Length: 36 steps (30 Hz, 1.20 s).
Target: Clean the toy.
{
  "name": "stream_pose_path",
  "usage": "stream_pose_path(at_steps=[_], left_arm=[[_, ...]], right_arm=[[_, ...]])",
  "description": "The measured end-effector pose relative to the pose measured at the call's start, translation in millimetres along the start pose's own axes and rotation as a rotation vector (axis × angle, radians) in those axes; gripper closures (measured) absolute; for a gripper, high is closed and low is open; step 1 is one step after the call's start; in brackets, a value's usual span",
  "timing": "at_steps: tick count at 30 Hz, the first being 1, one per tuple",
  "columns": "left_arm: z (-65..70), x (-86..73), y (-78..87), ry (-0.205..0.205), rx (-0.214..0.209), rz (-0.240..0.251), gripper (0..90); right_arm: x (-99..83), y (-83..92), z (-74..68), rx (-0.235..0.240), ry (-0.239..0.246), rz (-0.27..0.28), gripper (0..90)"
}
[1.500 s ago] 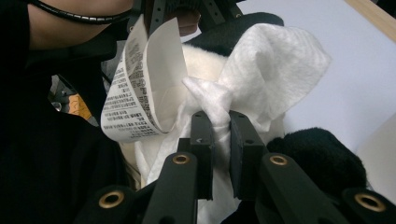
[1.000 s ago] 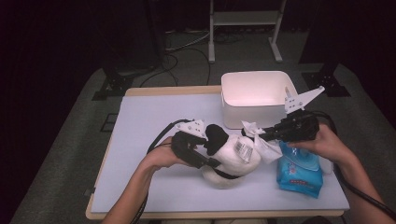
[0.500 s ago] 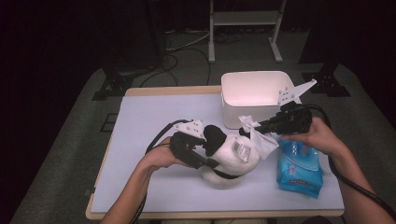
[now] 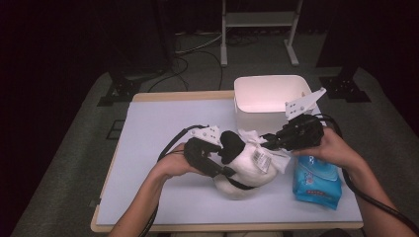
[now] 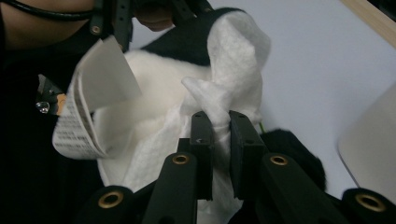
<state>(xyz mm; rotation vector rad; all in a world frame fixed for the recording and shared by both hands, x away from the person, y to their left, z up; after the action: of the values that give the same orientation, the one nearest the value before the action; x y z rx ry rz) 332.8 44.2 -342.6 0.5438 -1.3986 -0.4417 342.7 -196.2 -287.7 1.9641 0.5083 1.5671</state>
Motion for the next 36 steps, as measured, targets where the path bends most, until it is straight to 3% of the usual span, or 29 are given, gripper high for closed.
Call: stream_pose_path(at_steps=[14, 22, 26, 36], left_arm=[[-1.0, -0.1, 1.1, 0.009, -0.004, 0.012, 41.5], [-2.8, 7.2, 2.0, 0.006, 0.009, -0.011, 41.6], [-4.0, 5.5, 4.4, 0.016, 0.009, -0.01, 41.7], [-5.0, 6.7, 9.3, 0.017, 0.025, -0.002, 41.9]], right_arm=[[-16.8, 10.3, 1.4, 0.007, -0.041, 0.019, 80.7], [6.1, 6.7, -10.1, 0.038, 0.025, 0.036, 80.7], [12.1, 4.8, -14.3, 0.041, 0.048, 0.019, 80.7], [-4.3, 9.1, -11.4, 0.042, 0.008, 0.015, 80.7]])
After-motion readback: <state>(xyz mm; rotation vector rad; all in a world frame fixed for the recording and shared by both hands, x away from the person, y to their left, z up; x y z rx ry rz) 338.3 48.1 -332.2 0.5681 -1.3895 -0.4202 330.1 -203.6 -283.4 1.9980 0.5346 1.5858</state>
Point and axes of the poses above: each handheld gripper's, and its own axes: y roughly backward along the jaws, x roughly out of its top, z roughly to its right, the point moved 3 cm from there along -y, roughly forward along the jaws, and after that the axes turned 3 degrees about x, right-handed, at the moved point
